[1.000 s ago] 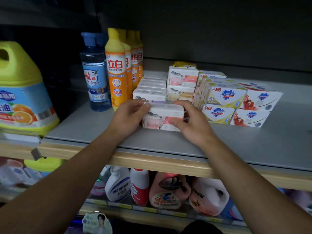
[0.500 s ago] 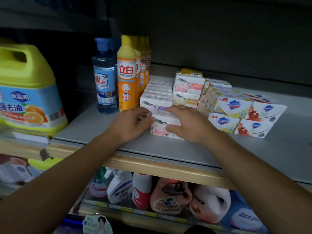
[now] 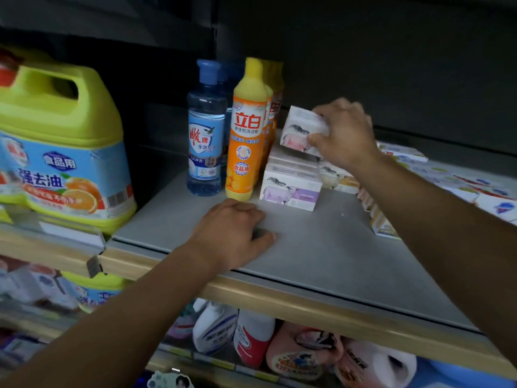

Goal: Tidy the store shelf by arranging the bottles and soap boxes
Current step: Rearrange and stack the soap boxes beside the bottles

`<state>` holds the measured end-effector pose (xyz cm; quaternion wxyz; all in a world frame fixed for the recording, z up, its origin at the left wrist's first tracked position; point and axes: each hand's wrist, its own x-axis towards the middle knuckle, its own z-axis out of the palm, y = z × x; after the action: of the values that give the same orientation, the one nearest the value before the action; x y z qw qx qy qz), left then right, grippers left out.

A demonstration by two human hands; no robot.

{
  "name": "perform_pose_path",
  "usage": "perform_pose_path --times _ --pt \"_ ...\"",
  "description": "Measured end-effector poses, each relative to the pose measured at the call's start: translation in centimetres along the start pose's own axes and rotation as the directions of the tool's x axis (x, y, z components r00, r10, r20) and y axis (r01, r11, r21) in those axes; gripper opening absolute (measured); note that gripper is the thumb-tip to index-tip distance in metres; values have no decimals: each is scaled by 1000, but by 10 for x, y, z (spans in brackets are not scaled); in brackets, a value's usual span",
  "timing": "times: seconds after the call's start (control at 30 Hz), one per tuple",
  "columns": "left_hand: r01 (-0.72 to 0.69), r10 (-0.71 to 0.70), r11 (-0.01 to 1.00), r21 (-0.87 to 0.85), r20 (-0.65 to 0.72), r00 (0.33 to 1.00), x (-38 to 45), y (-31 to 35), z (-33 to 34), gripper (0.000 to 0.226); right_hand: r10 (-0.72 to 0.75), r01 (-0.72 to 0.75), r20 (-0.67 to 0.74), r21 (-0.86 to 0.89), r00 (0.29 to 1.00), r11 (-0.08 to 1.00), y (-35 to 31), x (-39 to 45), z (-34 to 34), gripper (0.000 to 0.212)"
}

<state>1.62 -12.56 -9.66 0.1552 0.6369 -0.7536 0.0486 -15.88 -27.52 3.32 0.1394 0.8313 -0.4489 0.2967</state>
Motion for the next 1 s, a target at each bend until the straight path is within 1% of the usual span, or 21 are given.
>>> perform_pose_path --times 0.17,0.3,0.4,0.5,0.67,0.8,0.9,1.0 --pt "18 -18 999 -28 3 1000 2 -2 0 77 31 -23 76 -97 997 995 -2 31 32 49" --pt "38 -38 998 -49 11 999 3 -2 1 70 48 -38 94 -104 994 994 -2 43 50 48" --pt "55 -55 997 -60 5 998 2 -2 1 65 58 -42 141 -116 988 992 1 48 58 45" --pt "56 -55 997 -58 13 998 3 -2 1 67 98 -66 186 -172 978 983 5 51 63 43" --pt "59 -58 996 -63 14 998 2 -3 1 65 105 -62 213 -201 971 978 4 52 66 44" --pt "70 -68 995 -72 20 997 3 -3 1 68 95 -36 251 -230 963 972 2 49 59 51" --pt "75 -73 994 -79 23 997 2 -2 0 69 62 -24 218 -176 974 984 -1 33 44 57" --pt "76 -74 994 -82 27 997 1 -1 -2 70 -7 13 121 -51 993 999 -5 1 24 53"
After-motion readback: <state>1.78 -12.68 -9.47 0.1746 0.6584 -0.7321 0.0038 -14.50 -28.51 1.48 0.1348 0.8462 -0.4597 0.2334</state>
